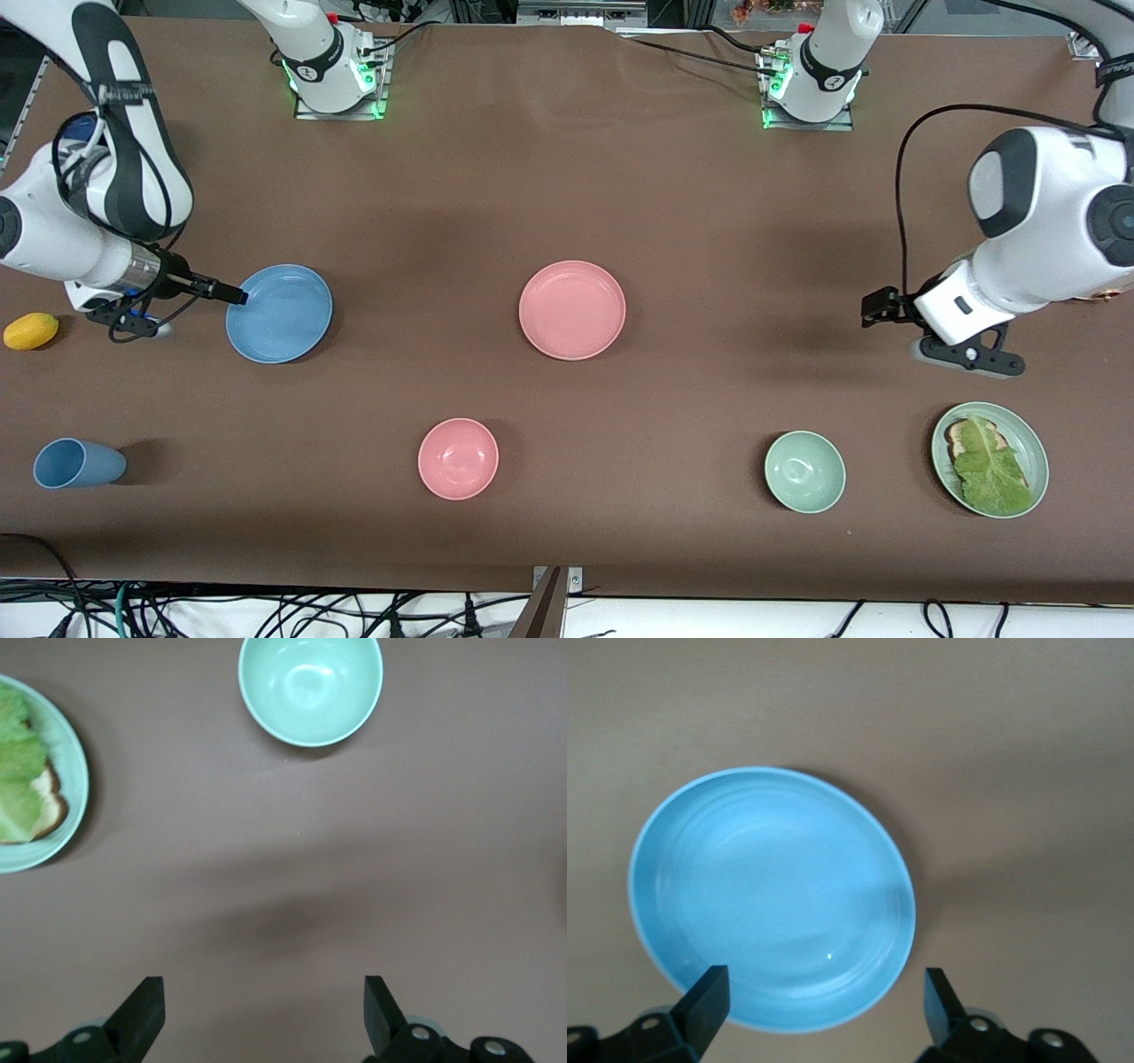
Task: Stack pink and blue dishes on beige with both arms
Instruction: 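Raise the left gripper away while the right gripper reaches the blue plate, then close the right gripper on the blue plate rim, then carry the blue plate with the right gripper onto the pink plate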
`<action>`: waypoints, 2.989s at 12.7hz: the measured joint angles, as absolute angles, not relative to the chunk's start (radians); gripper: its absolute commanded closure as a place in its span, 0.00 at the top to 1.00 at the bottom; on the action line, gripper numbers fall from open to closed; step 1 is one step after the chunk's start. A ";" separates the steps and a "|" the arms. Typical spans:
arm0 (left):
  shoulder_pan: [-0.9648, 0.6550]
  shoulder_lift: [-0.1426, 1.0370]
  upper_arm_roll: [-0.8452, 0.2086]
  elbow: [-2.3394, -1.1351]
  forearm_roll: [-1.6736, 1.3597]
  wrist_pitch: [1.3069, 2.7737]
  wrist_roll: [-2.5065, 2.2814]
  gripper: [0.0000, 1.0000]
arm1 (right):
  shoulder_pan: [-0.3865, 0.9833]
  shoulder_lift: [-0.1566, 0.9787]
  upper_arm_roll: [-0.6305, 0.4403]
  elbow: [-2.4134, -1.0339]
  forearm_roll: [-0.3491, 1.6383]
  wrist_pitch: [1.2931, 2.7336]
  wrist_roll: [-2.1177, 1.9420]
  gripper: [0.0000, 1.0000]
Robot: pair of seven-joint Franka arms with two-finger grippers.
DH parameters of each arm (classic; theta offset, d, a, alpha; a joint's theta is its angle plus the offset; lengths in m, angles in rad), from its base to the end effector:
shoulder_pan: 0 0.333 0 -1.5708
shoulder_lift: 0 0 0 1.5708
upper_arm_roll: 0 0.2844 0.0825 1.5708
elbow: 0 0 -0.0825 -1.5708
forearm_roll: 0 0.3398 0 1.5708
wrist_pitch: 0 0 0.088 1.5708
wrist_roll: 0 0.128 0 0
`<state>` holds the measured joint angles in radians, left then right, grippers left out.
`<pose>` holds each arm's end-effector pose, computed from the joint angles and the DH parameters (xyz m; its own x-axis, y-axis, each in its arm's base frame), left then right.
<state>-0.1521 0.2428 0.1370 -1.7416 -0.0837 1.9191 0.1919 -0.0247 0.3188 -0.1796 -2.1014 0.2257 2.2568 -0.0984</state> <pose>0.5719 -0.0205 0.3960 0.9824 -0.1791 -0.0537 -0.1762 -0.9828 0.0551 0.5121 -0.0969 0.2388 0.9579 -0.2445 -0.1504 -0.2619 -0.9589 -0.1091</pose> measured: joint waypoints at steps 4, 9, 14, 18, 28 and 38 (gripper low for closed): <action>-0.093 0.185 0.140 -1.675 -0.084 1.796 0.191 1.00 | -0.092 0.419 -0.186 -2.097 0.369 2.305 -0.315 0.76; -0.060 0.103 0.139 -1.668 -0.084 1.776 0.133 1.00 | -0.133 0.468 -0.186 -2.088 0.453 2.307 -0.427 0.01; -0.065 0.046 0.125 -1.665 -0.085 1.677 0.123 1.00 | -0.137 0.480 -0.183 -2.070 0.502 2.303 -0.457 0.00; -0.072 0.046 0.116 -1.639 -0.085 1.642 0.021 1.00 | -0.135 0.475 -0.172 -2.018 0.503 2.202 -0.458 0.00; -0.076 0.046 0.079 -1.574 -0.028 1.561 0.006 1.00 | 0.185 0.394 -0.131 -1.728 0.502 1.817 -0.022 0.00; -0.076 0.046 0.077 -1.569 -0.025 1.507 0.012 1.00 | 0.690 0.528 -0.125 -1.730 0.493 2.224 0.530 0.00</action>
<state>-0.0756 0.0460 0.0771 -1.5692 -0.0252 1.5071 0.0115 0.6904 0.5279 -0.1252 -1.7304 0.4933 2.2244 0.5295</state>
